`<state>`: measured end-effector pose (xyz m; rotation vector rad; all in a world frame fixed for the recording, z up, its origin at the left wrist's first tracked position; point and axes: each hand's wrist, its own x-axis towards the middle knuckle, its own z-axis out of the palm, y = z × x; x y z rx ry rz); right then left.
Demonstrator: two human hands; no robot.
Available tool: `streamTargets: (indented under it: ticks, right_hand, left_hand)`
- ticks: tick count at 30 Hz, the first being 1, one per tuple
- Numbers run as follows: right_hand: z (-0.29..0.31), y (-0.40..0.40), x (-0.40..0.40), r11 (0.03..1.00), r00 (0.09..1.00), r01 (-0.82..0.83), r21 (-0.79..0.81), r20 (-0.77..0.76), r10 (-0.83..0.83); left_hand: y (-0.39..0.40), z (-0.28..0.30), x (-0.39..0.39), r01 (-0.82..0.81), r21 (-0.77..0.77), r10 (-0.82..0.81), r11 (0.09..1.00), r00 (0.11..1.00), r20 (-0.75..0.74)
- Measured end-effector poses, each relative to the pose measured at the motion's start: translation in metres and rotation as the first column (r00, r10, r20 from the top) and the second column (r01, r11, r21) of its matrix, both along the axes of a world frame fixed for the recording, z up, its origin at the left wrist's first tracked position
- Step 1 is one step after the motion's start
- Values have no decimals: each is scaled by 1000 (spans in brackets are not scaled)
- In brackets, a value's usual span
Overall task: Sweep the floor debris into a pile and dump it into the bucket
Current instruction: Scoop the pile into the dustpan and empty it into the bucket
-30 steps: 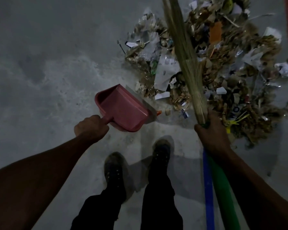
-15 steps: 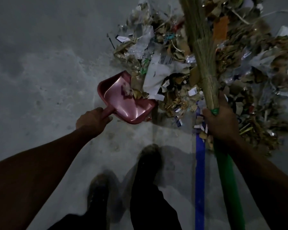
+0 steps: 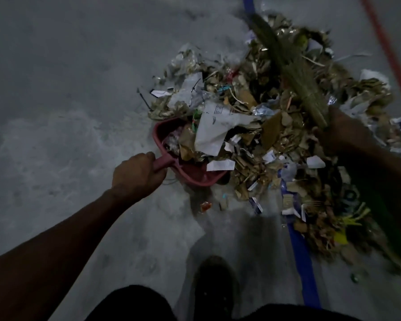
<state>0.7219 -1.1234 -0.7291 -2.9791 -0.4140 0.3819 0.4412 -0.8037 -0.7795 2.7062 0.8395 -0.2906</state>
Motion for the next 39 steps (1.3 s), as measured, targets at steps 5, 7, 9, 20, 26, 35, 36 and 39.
streamTargets:
  ticks: [5, 7, 9, 20, 26, 35, 36, 39]
  right_hand:
    - [-29, -4, 16, 988, 989, -132, -83, -76, 125]
    - [-38, -1, 7, 978, 979, -186, -94, -98, 177]
    - [-46, 1, -8, 970, 975, -212, -118, -93, 202]
    - [-37, -36, -75, 984, 991, -136, -116, 5, 137]
    - [-24, -36, -39, 994, 990, -96, -52, 98, 101]
    - [-54, 18, 4, 942, 974, -228, -248, -76, 215]
    - [-58, 22, 1, 935, 970, -244, -259, -86, 229]
    - [-66, 26, -9, 924, 958, -285, -257, -104, 267]
  left_hand:
    - [10, -23, -4, 75, 6, -76, 997, 993, 92]
    - [14, -31, -4, 109, -24, -105, 994, 987, 120]
    - [13, -35, 0, 135, -45, -127, 990, 981, 144]
    - [-10, -38, 9, 127, -33, -118, 991, 973, 201]
    - [-5, -50, -5, 149, 175, -178, 973, 971, 160]
    - [4, -57, 6, 272, 332, -312, 903, 947, 72]
    - [4, -57, 9, 279, 344, -316, 896, 947, 54]
    - [0, -57, 18, 289, 331, -318, 898, 947, 39]
